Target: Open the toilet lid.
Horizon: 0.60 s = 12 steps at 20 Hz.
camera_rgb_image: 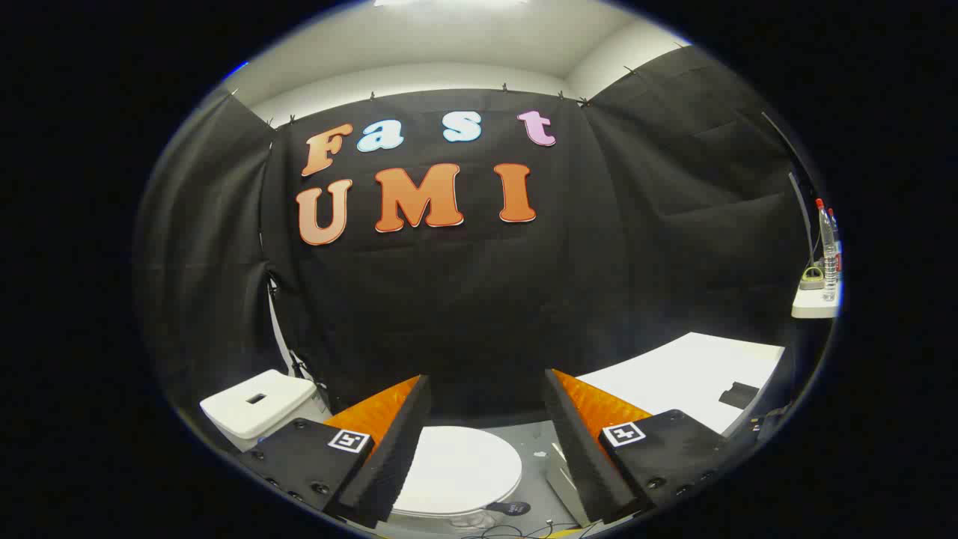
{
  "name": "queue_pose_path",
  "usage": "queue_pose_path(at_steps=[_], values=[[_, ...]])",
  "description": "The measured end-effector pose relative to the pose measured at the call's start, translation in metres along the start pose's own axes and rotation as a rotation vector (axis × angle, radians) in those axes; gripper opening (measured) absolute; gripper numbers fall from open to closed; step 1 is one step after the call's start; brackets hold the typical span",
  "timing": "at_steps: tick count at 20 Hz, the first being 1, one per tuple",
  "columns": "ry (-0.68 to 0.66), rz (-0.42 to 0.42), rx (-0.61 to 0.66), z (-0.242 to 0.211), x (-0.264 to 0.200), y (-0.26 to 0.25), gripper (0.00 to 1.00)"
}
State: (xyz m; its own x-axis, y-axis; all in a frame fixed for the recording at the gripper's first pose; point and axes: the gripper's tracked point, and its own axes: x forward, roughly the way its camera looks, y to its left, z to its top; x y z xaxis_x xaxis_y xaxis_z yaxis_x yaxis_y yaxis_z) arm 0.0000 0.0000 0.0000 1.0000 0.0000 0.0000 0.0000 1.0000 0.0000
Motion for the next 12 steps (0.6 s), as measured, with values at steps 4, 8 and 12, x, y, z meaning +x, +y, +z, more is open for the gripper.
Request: queue_pose_path(at_steps=[4,8,12], values=[[-0.012,-0.015,-0.013,0.001,-0.011,-0.011,0.97],[-0.004,-0.039,-0.004,-0.005,-0.012,-0.02,0.97],[0.009,-0.056,0.009,-0.016,-0.013,-0.022,0.97]])
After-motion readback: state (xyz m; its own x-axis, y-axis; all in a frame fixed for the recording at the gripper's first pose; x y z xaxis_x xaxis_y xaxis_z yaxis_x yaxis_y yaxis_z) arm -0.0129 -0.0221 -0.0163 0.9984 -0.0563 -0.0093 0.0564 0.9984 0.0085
